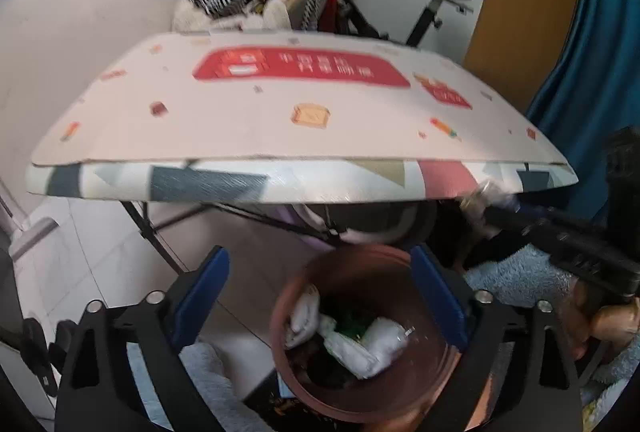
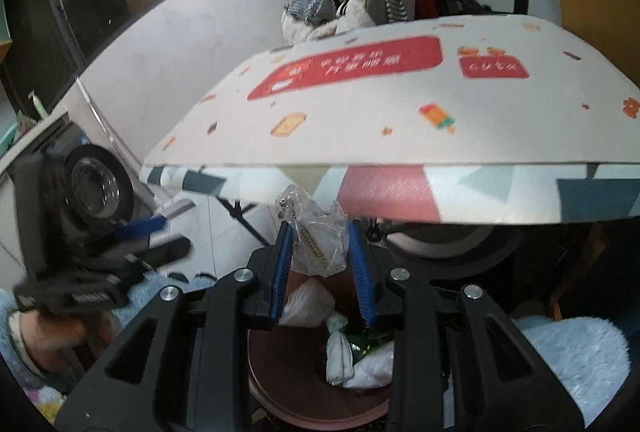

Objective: Collect trash
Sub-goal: 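Carry the cutlery pack and clear bag over the brown bin and release both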

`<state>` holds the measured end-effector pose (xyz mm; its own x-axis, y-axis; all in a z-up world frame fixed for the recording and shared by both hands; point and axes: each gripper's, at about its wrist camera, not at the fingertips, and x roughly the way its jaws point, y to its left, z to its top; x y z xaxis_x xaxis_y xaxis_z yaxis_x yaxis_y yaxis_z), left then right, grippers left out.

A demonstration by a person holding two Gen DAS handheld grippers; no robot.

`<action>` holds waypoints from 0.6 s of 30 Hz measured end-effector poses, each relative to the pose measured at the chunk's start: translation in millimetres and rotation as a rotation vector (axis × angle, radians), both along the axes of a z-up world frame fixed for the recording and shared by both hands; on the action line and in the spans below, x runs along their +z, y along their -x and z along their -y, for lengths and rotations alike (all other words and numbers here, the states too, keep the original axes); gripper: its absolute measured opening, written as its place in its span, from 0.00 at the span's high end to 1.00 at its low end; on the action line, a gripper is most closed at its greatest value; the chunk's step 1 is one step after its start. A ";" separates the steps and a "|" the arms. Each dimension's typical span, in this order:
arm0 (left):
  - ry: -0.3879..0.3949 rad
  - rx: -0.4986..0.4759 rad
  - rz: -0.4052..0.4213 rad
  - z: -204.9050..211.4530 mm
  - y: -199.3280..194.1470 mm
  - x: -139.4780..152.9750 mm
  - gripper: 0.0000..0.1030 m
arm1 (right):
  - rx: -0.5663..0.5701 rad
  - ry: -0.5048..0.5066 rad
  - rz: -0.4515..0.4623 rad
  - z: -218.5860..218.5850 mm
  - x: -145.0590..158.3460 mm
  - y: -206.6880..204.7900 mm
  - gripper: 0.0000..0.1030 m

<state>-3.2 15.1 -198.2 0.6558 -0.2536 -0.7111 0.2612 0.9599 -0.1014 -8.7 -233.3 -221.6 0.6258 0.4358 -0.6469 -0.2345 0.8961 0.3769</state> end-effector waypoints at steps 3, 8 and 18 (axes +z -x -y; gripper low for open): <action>-0.026 0.038 0.081 -9.9 12.8 8.5 0.09 | 0.039 0.036 -0.021 -13.0 -8.3 -1.5 0.69; -0.029 0.077 0.134 -16.1 22.1 12.7 0.08 | 0.101 0.101 -0.091 -32.4 -29.1 -5.3 0.69; 0.012 0.144 0.085 -27.7 15.5 3.9 0.07 | 0.133 0.193 -0.178 -45.6 -52.0 -11.7 0.68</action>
